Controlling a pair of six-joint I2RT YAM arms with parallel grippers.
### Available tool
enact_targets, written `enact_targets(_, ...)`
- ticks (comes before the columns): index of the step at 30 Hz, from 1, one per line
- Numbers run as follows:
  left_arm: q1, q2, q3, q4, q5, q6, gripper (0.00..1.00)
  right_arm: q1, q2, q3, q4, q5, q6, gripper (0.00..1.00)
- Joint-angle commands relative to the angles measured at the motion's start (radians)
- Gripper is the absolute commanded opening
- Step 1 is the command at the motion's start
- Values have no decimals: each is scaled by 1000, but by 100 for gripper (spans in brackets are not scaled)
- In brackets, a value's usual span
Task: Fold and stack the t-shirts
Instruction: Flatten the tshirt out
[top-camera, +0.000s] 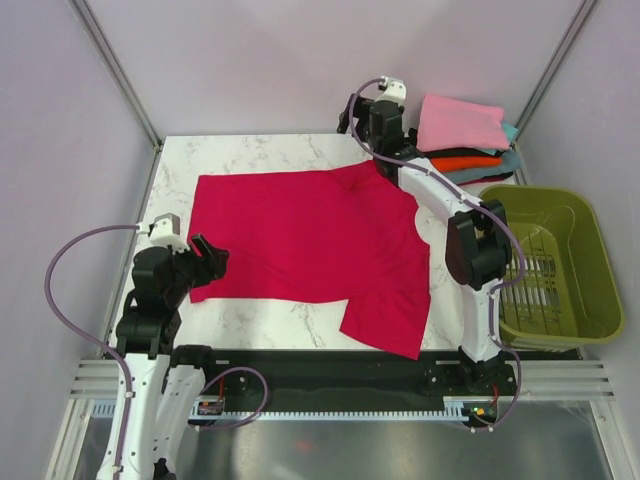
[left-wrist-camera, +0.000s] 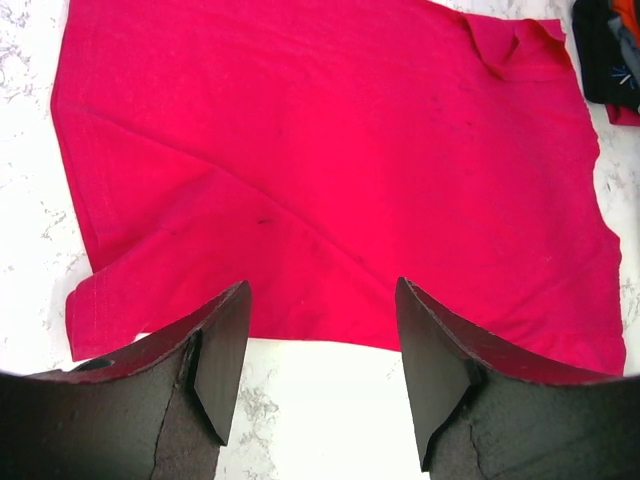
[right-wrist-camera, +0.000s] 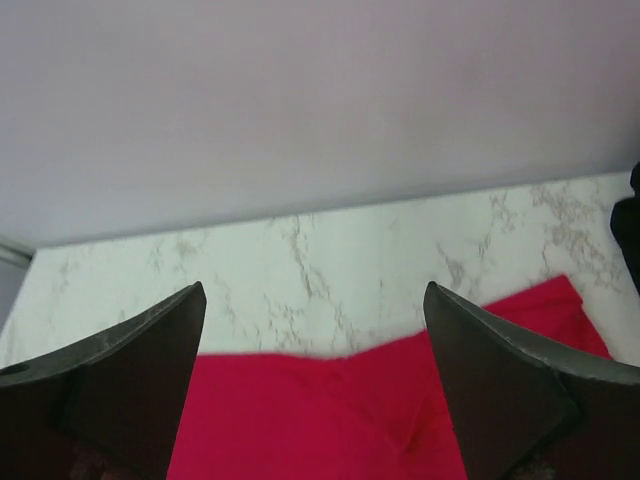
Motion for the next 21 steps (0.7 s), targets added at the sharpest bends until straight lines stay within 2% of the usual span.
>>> enact_targets(1, -14, -27, -6, 48, 6, 2, 67, 24, 4, -75, -233, 45, -34, 98)
enact_targets(5, -34, -50, -8, 48, -5, 7, 68, 50, 5, -110, -276, 57, -10, 93)
enact_targets(10, -60, -75, -9, 48, -14, 10, 69, 61, 86, -38, -356, 46, -4, 84)
enact_targets(16, -77, -96, -11, 46, -31, 16, 70, 63, 166, -3, -359, 28, 15, 67)
enact_targets(21, -81, -102, -11, 45, -37, 19, 70, 66, 214, 31, -363, 17, 26, 64)
